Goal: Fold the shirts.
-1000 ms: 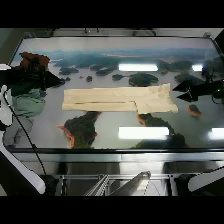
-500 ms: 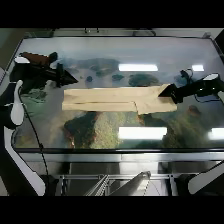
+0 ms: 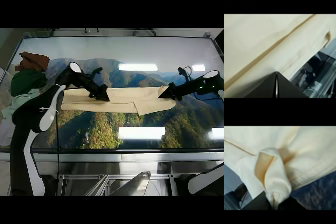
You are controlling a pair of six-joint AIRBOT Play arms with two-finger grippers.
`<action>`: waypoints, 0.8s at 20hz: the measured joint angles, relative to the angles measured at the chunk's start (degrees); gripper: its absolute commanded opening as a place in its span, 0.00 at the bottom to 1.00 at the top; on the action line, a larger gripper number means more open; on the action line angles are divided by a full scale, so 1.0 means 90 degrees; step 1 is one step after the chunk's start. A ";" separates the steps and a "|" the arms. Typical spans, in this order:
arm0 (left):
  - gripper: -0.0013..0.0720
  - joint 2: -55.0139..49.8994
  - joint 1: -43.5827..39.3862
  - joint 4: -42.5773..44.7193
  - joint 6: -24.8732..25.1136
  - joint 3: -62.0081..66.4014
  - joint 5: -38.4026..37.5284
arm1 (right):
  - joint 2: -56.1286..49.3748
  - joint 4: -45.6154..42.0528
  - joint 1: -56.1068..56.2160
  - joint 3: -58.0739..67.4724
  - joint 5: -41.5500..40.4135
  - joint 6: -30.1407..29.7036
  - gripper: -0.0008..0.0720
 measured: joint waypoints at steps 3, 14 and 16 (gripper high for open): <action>0.01 -0.0095 -0.0534 0.0126 -0.0138 -0.0017 0.0372 | 0.0330 0.0005 -0.0279 0.0002 0.0442 -0.0090 0.04; 0.04 0.0423 -0.1377 -0.0444 -0.0027 0.0704 0.0923 | 0.1610 0.0027 -0.1078 0.0090 0.1394 -0.0209 0.04; 0.04 0.1037 -0.1049 -0.0585 0.0182 0.0505 0.0750 | 0.1853 0.0095 -0.0945 0.0121 0.1430 -0.0027 0.04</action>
